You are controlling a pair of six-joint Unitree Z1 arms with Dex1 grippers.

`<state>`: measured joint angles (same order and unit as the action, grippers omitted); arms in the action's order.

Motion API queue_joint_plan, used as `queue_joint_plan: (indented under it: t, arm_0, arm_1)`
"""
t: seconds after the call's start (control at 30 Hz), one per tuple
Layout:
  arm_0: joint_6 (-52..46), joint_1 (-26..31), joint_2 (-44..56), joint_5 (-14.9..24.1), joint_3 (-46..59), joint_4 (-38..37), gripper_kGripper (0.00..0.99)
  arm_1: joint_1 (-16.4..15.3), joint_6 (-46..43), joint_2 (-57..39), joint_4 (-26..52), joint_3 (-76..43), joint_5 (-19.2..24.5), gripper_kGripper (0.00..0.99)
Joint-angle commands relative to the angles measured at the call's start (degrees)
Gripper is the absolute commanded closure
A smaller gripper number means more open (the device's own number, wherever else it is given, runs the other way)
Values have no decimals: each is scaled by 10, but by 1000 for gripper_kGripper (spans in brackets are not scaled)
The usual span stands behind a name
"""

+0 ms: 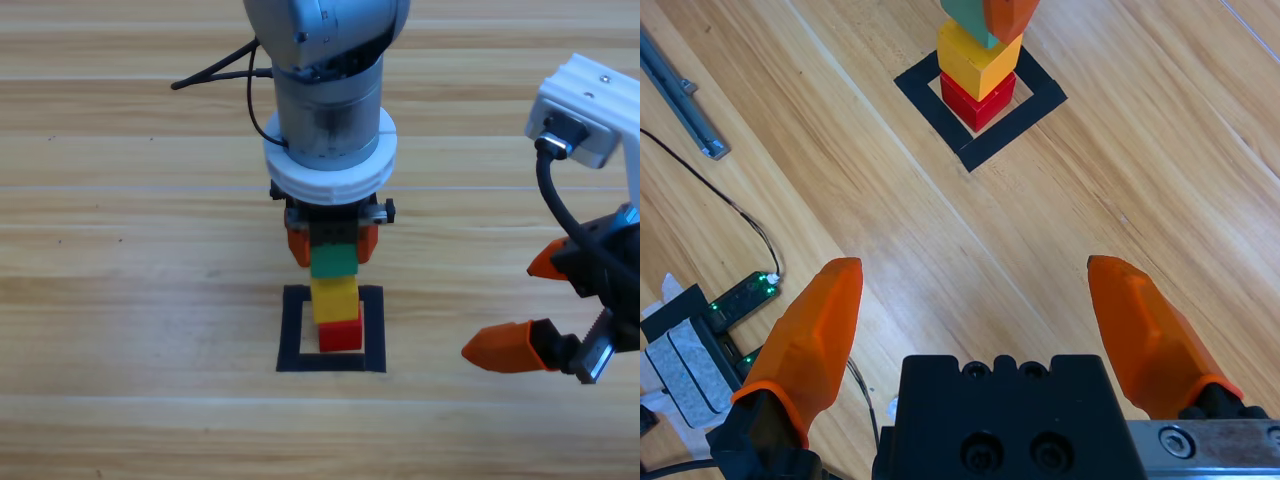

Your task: Stack the blocks in the rectangular block: red at the bottom, yellow in the middle, green on top

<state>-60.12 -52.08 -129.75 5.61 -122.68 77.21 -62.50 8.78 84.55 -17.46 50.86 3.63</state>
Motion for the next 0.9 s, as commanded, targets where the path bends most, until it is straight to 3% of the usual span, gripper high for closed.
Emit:
queue_joint_plan:
  t: [0.03, 0.9]
  arm_0:
    - [5, -12, -21, 5, 13, 2, 964]
    - [5, -12, -38, 3, 17, 0, 964]
  arm_1:
    - [-12, 2, 16, 7, -9, 6, 0]
    - [-12, 2, 18, 7, -9, 6, 0]
